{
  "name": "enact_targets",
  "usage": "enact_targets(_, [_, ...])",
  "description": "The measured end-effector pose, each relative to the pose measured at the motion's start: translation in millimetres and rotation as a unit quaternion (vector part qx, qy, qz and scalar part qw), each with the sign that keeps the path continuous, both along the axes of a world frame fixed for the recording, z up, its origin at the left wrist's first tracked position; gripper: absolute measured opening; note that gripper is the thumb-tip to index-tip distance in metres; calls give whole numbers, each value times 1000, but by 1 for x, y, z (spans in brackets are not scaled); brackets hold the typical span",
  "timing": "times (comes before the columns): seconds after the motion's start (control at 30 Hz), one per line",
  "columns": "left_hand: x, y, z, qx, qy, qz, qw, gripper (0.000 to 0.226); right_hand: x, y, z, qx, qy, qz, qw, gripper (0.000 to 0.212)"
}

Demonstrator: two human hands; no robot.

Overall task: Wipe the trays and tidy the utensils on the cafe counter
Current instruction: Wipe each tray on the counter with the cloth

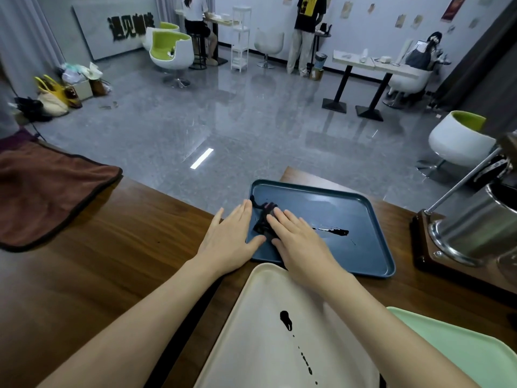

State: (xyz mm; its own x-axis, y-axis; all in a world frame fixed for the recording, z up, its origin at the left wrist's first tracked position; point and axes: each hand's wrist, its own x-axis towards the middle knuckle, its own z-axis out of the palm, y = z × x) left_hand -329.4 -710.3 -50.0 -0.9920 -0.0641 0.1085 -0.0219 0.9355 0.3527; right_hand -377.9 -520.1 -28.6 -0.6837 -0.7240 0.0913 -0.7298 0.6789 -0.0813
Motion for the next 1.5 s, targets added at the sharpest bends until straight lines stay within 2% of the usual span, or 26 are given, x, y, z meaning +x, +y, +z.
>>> enact_targets(0.13, [0, -1, 2, 13, -2, -4, 1000, 100, -20, -22, 2, 27, 16, -14, 999, 55])
enact_targets(0.33, [0, -3, 4, 19, -5, -3, 1000, 102, -56, -59, -6, 12, 18, -69, 997, 55])
enact_targets(0.43, [0, -4, 3, 24, -9, -3, 1000, 101, -78, -25, -3, 9, 21, -97, 995, 52])
enact_targets(0.6, [-2, -3, 1, 21, -11, 3, 1000, 101, -96, 84, 6, -4, 10, -237, 971, 50])
enact_targets(0.7, [-3, -3, 0, 21, -7, 6, 1000, 102, -97, 86, 9, -4, 12, -295, 955, 45])
enact_targets(0.77, [-2, -4, 0, 22, -10, 2, 1000, 102, -94, 52, 10, -3, 27, -267, 963, 40])
enact_targets(0.83, [-1, -4, 1, 22, -14, -3, 1000, 102, -83, 1, 8, -5, 19, -174, 985, 37])
enact_targets(0.93, [0, -3, 6, 30, -10, -7, 999, 102, -58, -62, 4, -21, 7, -68, 997, 45])
enact_targets(1.1, [4, 1, 11, 36, -21, -12, 999, 117, -40, -47, 15, -8, -16, -22, 1000, 47])
enact_targets(1.33, [7, 0, 14, 30, -39, -24, 999, 130, -3, 1, 30, -14, -90, 11, 996, 48])
enact_targets(1.4, [7, -3, 14, 30, -47, -34, 998, 131, -1, 25, 27, -35, -100, -19, 994, 48])
enact_targets(1.5, [10, -7, 15, 27, -55, -55, 997, 132, -7, 52, 20, -64, -79, -116, 988, 46])
